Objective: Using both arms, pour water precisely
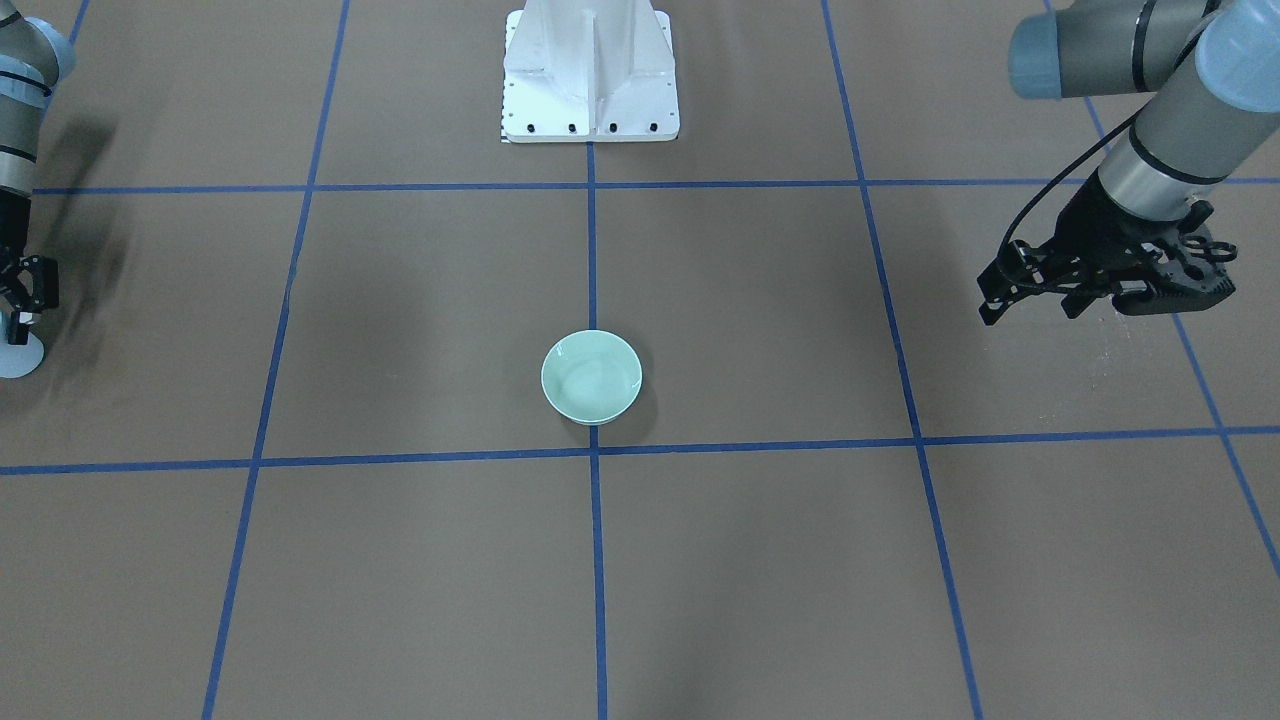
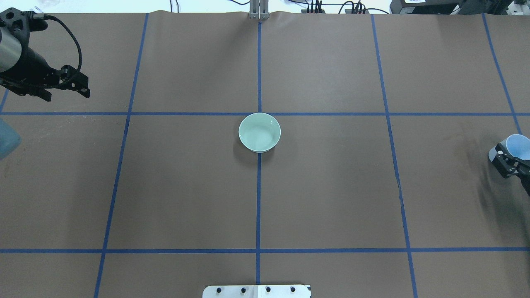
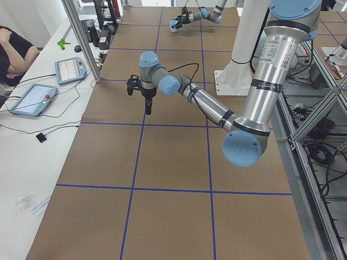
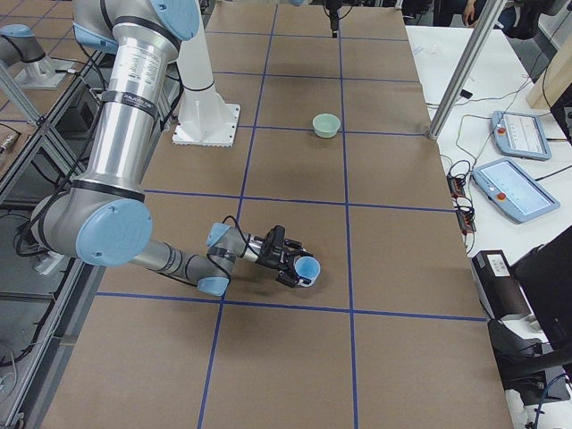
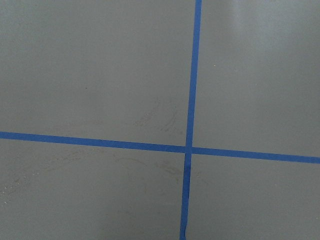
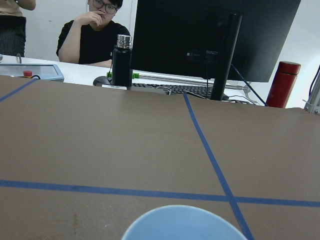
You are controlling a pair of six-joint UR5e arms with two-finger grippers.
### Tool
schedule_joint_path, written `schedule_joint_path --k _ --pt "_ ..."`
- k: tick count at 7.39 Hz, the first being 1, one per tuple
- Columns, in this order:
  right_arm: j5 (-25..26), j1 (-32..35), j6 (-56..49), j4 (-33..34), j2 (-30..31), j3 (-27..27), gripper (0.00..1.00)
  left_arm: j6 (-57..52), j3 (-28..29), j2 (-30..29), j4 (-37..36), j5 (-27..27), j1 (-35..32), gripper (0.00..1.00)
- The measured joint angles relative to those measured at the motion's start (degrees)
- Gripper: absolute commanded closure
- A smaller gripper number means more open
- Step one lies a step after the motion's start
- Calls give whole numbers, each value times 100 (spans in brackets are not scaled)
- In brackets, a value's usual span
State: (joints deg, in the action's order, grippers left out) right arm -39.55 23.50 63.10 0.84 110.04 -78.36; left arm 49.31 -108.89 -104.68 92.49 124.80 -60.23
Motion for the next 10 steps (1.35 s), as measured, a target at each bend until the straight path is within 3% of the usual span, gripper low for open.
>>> schedule_joint_path --k 4,7,10 --pt "-336 118 -885 -569 192 -279 0 0 -22 3 9 0 -5 0" --pt "-2255 1619 -1457 -143 202 -969 0 15 -74 -33 31 0 19 0" --pt "-4505 3408 -2064 1657 -10 -2179 0 774 -12 -537 46 -25 348 0"
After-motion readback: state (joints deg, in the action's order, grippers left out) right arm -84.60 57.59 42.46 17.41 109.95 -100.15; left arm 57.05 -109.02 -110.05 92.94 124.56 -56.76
